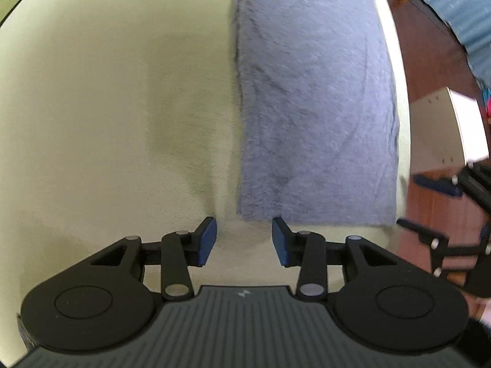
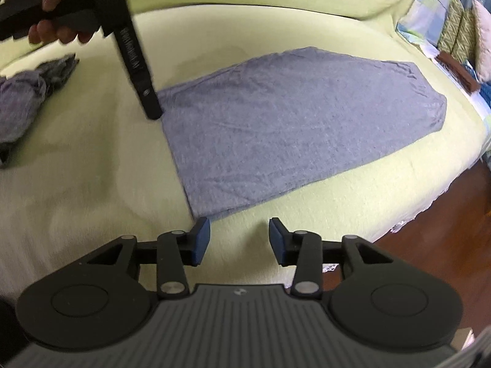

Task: Fold clothes
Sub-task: 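Grasp the shorts end with the left gripper while the right gripper grasps beside it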

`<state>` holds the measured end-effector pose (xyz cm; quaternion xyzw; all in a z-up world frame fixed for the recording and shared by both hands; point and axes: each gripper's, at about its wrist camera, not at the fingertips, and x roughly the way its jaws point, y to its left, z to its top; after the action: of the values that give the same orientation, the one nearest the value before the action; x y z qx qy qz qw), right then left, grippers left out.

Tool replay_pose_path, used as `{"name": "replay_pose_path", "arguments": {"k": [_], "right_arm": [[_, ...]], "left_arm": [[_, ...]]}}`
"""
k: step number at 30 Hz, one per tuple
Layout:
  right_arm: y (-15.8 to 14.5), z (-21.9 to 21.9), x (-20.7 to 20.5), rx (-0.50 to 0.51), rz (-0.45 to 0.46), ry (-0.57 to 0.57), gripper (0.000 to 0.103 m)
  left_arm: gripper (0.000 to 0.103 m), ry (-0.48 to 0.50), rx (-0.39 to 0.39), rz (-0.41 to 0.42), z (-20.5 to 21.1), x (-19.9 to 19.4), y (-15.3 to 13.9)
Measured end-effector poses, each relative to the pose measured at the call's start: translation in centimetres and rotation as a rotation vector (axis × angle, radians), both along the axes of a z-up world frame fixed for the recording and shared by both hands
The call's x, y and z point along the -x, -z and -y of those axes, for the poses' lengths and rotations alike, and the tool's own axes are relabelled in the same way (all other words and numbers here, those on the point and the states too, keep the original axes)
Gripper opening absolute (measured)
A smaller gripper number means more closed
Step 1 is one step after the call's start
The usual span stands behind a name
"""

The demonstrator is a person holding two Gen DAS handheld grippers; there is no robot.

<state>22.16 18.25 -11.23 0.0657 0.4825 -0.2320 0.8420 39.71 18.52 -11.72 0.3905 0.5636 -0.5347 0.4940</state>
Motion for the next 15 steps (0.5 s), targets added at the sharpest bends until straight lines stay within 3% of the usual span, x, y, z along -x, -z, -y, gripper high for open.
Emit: {"name": "replay_pose_path", "arguments": {"k": [5,15], "right_arm": [[-0.4,-0.6,-0.3,0.009,-0.006,-0.03,0.039],[-1.7,-2.0,-2.5,0.05,0.055,-0.069,0.039]], "left_arm": [[0.048,-0.011,-0.036,0.065,0.5,0.6,-0.8],[0.048,-0.013,-0.043,0.079,0.3,1.3,-0.9]]}}
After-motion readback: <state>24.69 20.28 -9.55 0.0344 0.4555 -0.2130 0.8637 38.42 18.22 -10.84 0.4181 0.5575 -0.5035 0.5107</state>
